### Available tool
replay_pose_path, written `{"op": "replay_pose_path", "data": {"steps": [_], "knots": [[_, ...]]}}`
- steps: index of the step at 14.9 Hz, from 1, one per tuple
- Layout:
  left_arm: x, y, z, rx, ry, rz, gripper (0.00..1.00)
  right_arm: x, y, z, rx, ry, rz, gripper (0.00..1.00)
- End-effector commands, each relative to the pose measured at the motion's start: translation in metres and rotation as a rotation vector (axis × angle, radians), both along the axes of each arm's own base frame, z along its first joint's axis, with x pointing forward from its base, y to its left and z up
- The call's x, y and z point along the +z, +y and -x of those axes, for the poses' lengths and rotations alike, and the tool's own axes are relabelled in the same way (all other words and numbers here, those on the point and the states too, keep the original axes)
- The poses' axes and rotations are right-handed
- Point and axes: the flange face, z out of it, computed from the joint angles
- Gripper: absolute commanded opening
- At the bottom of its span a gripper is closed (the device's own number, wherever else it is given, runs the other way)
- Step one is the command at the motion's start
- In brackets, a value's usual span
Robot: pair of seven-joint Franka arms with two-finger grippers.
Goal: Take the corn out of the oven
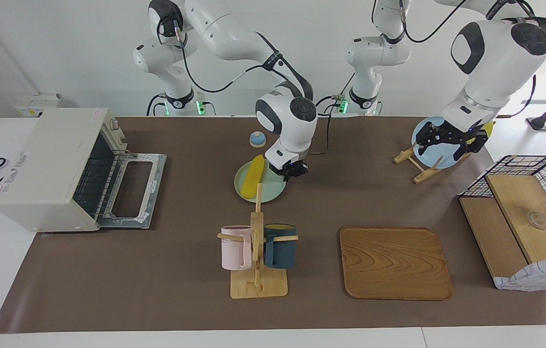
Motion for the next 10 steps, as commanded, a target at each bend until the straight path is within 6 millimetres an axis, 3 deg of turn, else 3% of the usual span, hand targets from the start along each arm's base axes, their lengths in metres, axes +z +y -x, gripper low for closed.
{"op": "replay_pose_path", "data": {"steps": [1,2,4,5,6,7,9,10], "knots": [[-0.004,0.002,0.000,-0.037,-0.009,-0.013,1.00,0.012,-0.005,0.000,-0.021,-0.012,-0.034,0.63],[-0.007,0.000,-0.001,-0.043,-0.004,-0.013,1.00,0.024,-0.004,0.000,-0.011,-0.032,-0.039,0.86],[-0.010,-0.004,-0.002,-0.052,0.002,-0.013,1.00,0.060,-0.025,-0.010,0.002,-0.054,-0.051,0.86],[-0.013,-0.006,-0.003,-0.055,0.002,-0.011,1.00,0.085,-0.056,-0.022,0.026,-0.045,-0.045,0.85],[-0.015,-0.011,-0.005,-0.062,0.000,-0.010,1.00,0.105,-0.086,-0.030,0.061,-0.029,-0.037,0.74],[-0.020,-0.023,-0.006,-0.081,0.007,-0.005,1.00,0.124,-0.112,-0.032,0.087,-0.008,-0.027,0.53],[-0.035,-0.047,-0.013,-0.105,0.022,0.029,1.00,0.145,-0.168,-0.038,0.030,0.048,-0.001,0.20],[-0.040,-0.064,-0.014,-0.118,0.022,0.055,1.00,0.148,-0.182,-0.031,0.019,0.071,0.011,0.07]]}}
